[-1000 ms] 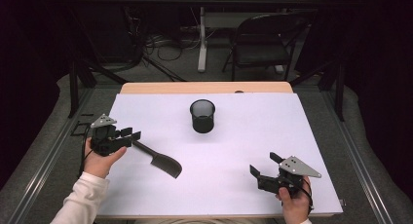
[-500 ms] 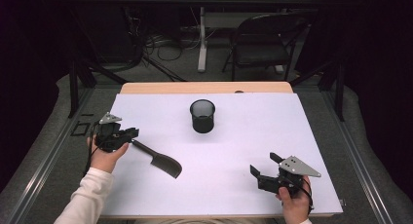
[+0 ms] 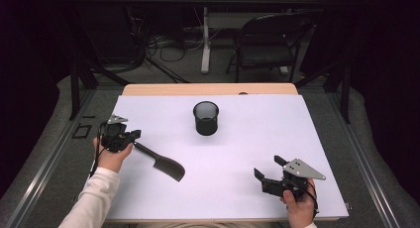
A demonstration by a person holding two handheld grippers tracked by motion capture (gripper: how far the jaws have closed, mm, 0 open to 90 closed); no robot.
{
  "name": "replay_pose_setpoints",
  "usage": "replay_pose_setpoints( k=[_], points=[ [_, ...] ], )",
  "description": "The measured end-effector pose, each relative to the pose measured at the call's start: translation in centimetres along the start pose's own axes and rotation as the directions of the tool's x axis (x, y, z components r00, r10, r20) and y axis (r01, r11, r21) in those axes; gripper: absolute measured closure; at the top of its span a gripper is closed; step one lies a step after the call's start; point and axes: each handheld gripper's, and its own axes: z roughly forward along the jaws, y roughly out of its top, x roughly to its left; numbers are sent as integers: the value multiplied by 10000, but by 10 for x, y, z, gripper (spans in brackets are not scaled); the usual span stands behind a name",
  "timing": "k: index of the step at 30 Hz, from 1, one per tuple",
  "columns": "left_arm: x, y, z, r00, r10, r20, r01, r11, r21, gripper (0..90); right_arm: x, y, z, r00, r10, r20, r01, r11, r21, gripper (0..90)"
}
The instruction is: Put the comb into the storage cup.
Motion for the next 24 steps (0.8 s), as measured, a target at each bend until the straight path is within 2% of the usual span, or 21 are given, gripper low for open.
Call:
replay_pose_setpoints(
  k=[24],
  points=[
    [11,-1,32,9991,-231,-360,264,9953,934,900,0,-1,2,10000,46,-28,-45,9999,89,145]
  ],
)
